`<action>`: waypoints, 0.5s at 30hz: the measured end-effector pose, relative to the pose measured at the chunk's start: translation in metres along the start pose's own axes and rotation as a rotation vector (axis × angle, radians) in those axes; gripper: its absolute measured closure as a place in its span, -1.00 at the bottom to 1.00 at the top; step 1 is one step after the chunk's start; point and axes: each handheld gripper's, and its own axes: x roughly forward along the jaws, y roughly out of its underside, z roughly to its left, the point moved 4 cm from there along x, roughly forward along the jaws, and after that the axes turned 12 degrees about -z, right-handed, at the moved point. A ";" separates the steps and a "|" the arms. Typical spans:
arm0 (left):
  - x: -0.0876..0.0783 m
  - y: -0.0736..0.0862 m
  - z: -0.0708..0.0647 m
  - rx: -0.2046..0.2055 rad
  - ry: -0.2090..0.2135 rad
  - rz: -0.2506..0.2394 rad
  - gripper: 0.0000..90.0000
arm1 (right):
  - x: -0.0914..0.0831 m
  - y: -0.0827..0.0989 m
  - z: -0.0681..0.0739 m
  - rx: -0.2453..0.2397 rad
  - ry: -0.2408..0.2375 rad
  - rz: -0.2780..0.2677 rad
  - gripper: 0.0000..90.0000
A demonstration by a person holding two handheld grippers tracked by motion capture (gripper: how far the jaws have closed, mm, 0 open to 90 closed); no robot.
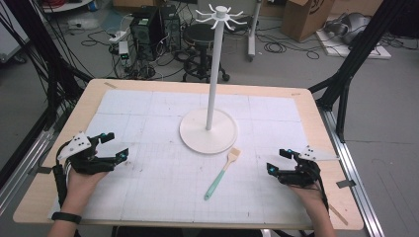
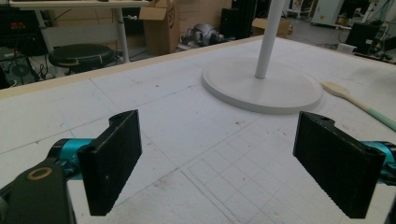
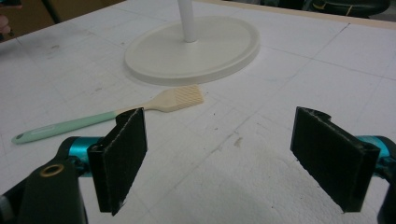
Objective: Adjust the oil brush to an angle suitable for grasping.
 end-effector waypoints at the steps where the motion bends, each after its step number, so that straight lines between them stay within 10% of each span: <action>1: 0.000 0.000 0.000 0.000 0.000 0.000 -0.65 | 0.000 0.000 0.000 -0.004 0.001 0.000 -0.61; 15: 0.000 0.001 0.000 0.002 0.001 0.004 -0.64 | 0.000 0.000 0.000 -0.002 0.003 0.000 -0.61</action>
